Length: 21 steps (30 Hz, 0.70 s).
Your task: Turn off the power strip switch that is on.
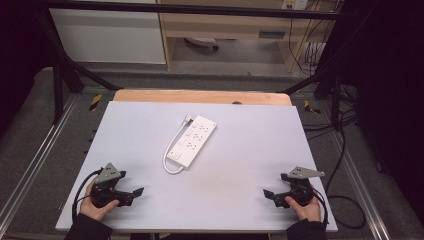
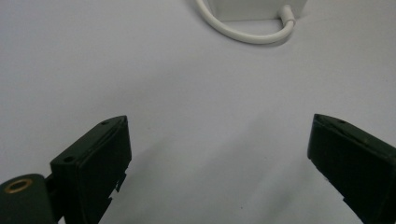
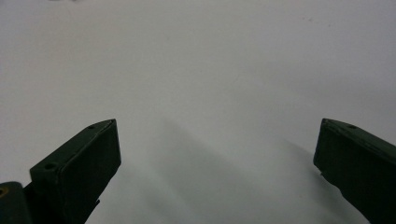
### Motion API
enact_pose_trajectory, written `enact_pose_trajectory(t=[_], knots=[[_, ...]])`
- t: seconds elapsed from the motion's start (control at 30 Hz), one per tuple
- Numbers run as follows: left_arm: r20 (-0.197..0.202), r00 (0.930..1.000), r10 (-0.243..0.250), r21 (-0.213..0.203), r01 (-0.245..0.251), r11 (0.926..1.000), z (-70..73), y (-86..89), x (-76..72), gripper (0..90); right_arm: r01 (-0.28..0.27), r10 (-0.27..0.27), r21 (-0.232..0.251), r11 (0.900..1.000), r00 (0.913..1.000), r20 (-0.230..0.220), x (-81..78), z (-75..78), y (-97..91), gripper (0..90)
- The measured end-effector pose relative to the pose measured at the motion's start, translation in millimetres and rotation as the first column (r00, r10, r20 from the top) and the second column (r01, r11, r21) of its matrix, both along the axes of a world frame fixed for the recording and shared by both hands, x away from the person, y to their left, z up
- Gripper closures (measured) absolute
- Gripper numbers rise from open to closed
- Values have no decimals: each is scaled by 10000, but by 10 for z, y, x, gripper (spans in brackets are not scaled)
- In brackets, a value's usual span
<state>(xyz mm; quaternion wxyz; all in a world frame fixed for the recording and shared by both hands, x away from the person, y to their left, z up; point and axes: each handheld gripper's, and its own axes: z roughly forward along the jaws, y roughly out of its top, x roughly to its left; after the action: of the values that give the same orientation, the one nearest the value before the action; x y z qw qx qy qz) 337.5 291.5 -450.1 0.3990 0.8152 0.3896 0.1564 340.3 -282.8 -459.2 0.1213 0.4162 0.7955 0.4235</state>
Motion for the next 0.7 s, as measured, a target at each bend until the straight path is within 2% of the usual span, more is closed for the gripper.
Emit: enact_pose_trajectory(t=[0.23,0.43,0.7], knots=[[20,10000,-23,16,23,10000,7,-10,-19,62,28,-27,36,10000,9999,-149,-4,0,5,12],[-39,10000,-61,65,61,10000,-2,-20,-11,61,-56,54,-152,9999,9999,-142,4,-15,18,12],[-82,9999,-96,126,97,9999,2,-33,-13,61,-59,57,-145,9999,9999,-145,1,-13,23,12]])
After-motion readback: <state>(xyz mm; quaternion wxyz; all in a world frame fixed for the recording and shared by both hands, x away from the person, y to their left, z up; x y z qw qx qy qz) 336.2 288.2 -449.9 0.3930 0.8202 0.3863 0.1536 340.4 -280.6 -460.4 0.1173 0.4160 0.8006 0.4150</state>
